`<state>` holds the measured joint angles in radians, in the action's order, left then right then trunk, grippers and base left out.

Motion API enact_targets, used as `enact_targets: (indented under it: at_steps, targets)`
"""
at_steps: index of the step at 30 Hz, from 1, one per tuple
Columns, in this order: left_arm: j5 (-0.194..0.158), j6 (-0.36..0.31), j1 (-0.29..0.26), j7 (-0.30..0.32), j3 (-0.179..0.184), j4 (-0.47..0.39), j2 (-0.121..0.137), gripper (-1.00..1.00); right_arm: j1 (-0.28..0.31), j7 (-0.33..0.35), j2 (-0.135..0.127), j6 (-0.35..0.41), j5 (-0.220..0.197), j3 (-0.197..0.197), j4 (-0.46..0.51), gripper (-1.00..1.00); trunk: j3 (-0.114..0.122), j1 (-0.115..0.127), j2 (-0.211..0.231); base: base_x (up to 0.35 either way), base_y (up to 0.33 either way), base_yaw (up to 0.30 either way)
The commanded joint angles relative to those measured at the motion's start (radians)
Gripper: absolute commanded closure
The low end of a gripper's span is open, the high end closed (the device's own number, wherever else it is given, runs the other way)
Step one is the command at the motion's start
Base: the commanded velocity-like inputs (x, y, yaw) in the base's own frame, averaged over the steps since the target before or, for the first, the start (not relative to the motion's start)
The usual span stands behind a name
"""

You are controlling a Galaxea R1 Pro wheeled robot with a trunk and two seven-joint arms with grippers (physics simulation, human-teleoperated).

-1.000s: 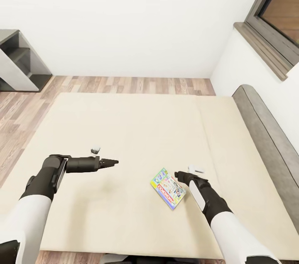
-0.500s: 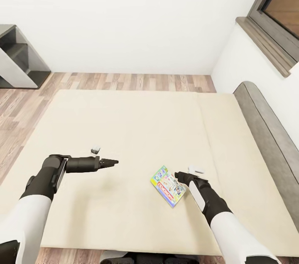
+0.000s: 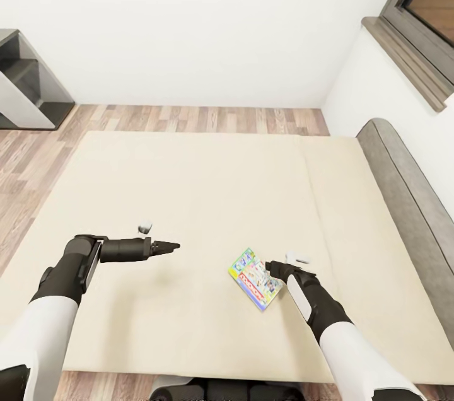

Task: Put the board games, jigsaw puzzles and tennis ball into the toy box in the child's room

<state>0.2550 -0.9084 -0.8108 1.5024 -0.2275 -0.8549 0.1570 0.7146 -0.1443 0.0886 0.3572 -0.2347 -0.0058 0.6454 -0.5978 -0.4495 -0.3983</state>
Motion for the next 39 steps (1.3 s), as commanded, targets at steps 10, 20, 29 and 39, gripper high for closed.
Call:
enact_targets:
  at_steps: [10, 20, 29, 39]
  targets:
    - [0.011, -0.010, -0.001, 0.010, -0.002, -0.001, 0.001, -1.00, 0.000, -0.007, 0.000, 0.003, -0.009, 0.000, 0.001, -1.00, -0.018, 0.000, -0.002, 0.000, 0.000, 0.000]
    - [0.012, -0.010, -0.001, 0.009, -0.003, -0.001, 0.000, -1.00, 0.000, -0.007, 0.000, 0.002, -0.009, 0.000, 0.001, -1.00, -0.034, 0.000, -0.002, 0.000, 0.000, 0.000]
    - [0.011, -0.010, -0.001, 0.009, -0.003, -0.001, -0.002, -1.00, 0.000, -0.007, 0.000, 0.002, -0.009, 0.001, 0.001, -1.00, -0.049, 0.000, -0.002, 0.000, 0.000, 0.000]
    - [0.012, -0.010, -0.001, 0.010, 0.000, 0.000, -0.001, -1.00, 0.000, -0.006, 0.005, 0.002, -0.010, 0.003, 0.003, -1.00, -0.065, 0.000, -0.002, 0.000, 0.000, 0.000]
